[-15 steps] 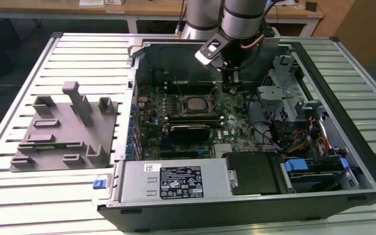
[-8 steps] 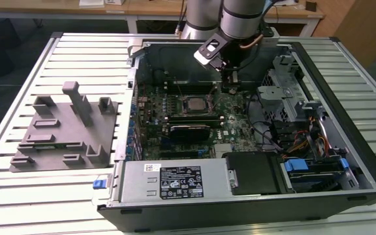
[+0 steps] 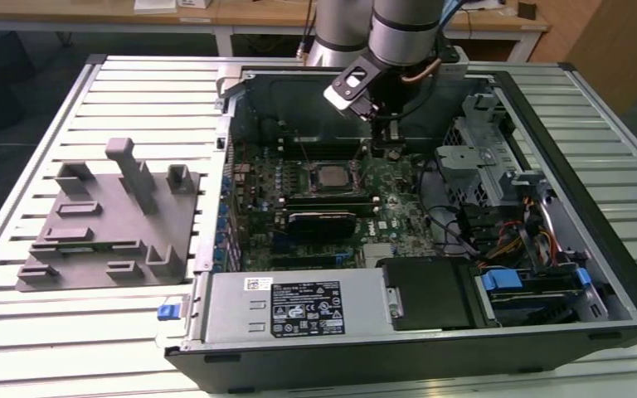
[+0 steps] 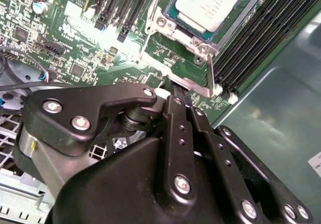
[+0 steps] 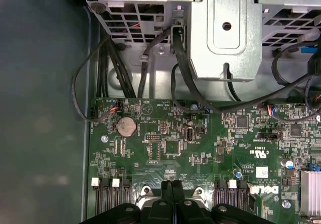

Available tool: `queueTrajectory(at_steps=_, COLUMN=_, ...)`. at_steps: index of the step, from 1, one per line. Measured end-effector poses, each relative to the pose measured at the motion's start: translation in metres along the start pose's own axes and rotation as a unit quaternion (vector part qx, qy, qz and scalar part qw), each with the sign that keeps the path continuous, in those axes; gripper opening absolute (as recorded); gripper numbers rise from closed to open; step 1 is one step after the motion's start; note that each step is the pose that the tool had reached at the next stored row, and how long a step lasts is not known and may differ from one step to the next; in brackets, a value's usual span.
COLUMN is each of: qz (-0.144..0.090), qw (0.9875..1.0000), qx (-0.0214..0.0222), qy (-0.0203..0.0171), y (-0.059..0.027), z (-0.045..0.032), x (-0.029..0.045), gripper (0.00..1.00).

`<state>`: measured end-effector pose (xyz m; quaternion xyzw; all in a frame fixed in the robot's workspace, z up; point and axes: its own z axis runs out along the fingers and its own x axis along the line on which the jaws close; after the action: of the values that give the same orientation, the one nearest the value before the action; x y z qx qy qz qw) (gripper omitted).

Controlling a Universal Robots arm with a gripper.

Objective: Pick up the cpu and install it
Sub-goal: 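Close the cpu cover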

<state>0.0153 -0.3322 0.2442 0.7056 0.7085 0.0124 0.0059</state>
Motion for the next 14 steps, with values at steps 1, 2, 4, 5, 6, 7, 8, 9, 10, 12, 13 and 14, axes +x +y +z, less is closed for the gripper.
queueTrajectory(at_steps=1, qz=0.000, qw=1.0000, qx=0.0000, qy=0.0000, y=-0.0005, z=0.0000, x=0.0000, gripper=0.11)
queueTrajectory(at_steps=2, qz=0.000, qw=1.0000, qx=0.0000, qy=0.0000, y=-0.0008, z=0.0000, x=0.0000, gripper=0.11)
queueTrajectory(at_steps=4, qz=0.000, qw=1.0000, qx=0.0000, qy=0.0000, y=-0.0014, z=0.0000, x=0.0000, gripper=0.11)
queueTrajectory(at_steps=5, qz=0.000, qw=1.0000, qx=0.0000, qy=0.0000, y=-0.0016, z=0.0000, x=0.0000, gripper=0.11)
queueTrajectory(at_steps=6, qz=0.000, qw=1.0000, qx=0.0000, qy=0.0000, y=-0.0019, z=0.0000, x=0.0000, gripper=0.11)
queueTrajectory(at_steps=7, qz=0.000, qw=1.0000, qx=0.0000, qy=0.0000, y=-0.0021, z=0.0000, x=0.0000, gripper=0.11)
queueTrajectory(at_steps=8, qz=0.000, qw=1.0000, qx=0.0000, qy=0.0000, y=-0.0024, z=0.0000, x=0.0000, gripper=0.11)
queueTrajectory(at_steps=9, qz=0.000, qw=1.0000, qx=0.0000, qy=0.0000, y=-0.0026, z=0.0000, x=0.0000, gripper=0.11)
queueTrajectory(at_steps=10, qz=0.000, qw=1.0000, qx=0.0000, qy=0.0000, y=-0.0028, z=0.0000, x=0.0000, gripper=0.11)
queueTrajectory(at_steps=12, qz=0.000, qw=1.0000, qx=0.0000, qy=0.0000, y=-0.0038, z=0.0000, x=0.0000, gripper=0.11)
queueTrajectory(at_steps=13, qz=0.000, qw=1.0000, qx=0.0000, qy=0.0000, y=-0.0045, z=0.0000, x=0.0000, gripper=0.11)
queueTrajectory(at_steps=14, qz=0.000, qw=1.0000, qx=0.0000, qy=0.0000, y=-0.0053, z=0.0000, x=0.0000, gripper=0.11)
